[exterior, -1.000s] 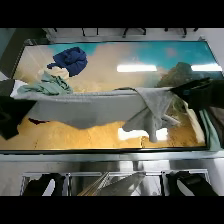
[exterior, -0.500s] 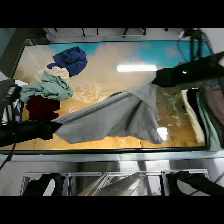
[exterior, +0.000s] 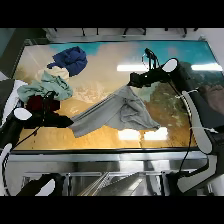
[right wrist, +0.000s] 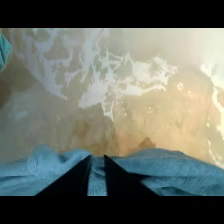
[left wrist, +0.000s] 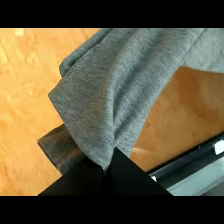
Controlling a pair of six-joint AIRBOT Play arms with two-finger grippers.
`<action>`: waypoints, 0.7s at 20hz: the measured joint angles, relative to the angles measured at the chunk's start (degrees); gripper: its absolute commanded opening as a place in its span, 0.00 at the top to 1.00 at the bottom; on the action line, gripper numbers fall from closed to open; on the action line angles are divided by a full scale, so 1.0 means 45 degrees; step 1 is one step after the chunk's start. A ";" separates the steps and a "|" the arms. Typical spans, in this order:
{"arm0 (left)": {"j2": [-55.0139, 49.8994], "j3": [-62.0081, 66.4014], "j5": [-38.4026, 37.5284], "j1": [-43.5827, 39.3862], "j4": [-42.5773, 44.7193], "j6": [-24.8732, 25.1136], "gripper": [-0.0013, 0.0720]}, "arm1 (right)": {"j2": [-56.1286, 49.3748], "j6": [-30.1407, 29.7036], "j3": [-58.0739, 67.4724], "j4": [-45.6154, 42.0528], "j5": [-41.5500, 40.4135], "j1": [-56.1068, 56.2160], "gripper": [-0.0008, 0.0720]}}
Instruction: Fold the shirts.
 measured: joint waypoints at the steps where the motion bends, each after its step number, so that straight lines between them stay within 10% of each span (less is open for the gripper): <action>1: -0.0568 0.0321 0.0117 0.0000 0.0000 0.0034 0.97 | -0.0131 -0.0165 0.0019 0.0180 -0.0223 -0.0034 0.02; 14: -0.3823 0.2327 -0.1059 0.0000 0.0155 0.0573 0.97 | -0.0185 -0.0097 -0.0505 -0.2603 0.4566 -0.2259 0.03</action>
